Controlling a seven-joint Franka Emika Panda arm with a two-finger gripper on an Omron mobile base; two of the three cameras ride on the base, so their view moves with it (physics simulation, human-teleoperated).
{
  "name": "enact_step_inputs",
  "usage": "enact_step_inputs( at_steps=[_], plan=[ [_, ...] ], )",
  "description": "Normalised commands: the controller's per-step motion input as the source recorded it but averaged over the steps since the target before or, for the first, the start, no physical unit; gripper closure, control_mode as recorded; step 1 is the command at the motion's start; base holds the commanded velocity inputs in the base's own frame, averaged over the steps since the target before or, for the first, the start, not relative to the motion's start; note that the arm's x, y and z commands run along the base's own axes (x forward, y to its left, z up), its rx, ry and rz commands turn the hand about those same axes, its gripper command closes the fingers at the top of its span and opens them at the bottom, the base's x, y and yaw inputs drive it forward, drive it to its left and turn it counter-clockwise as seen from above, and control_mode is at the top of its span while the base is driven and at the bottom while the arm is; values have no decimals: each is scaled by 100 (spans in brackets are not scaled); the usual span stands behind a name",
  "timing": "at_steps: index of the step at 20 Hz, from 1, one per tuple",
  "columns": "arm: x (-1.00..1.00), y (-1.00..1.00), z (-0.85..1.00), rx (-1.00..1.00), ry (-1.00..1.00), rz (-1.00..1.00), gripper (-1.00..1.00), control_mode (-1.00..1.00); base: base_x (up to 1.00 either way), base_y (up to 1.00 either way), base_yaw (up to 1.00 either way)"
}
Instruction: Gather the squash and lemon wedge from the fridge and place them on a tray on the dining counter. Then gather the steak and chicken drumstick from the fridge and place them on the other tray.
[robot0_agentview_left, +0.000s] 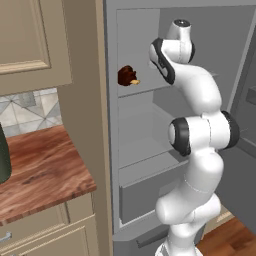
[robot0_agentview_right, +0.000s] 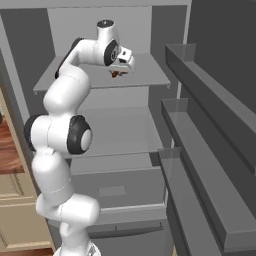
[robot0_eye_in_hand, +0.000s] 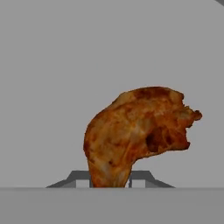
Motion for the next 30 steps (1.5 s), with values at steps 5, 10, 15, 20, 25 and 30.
enact_step_inputs(
  at_steps=[5, 10, 15, 20, 25, 30],
  plan=[
    [-42, -9, 0, 13, -9, 0, 100, -100, 0, 0, 0],
    [-63, -6, -10, 8, -17, 0, 100, -100, 0, 0, 0],
    [-87, 0, -4, 8, -23, 0, 100, -100, 0, 0, 0],
    [-100, 0, 3, 5, -11, 0, 100, -100, 0, 0, 0],
    [-100, 0, 11, 1, -4, 0, 100, -100, 0, 0, 0],
    [-100, 1, 0, 0, -6, -1, 100, -100, 0, 0, 0]
  ],
)
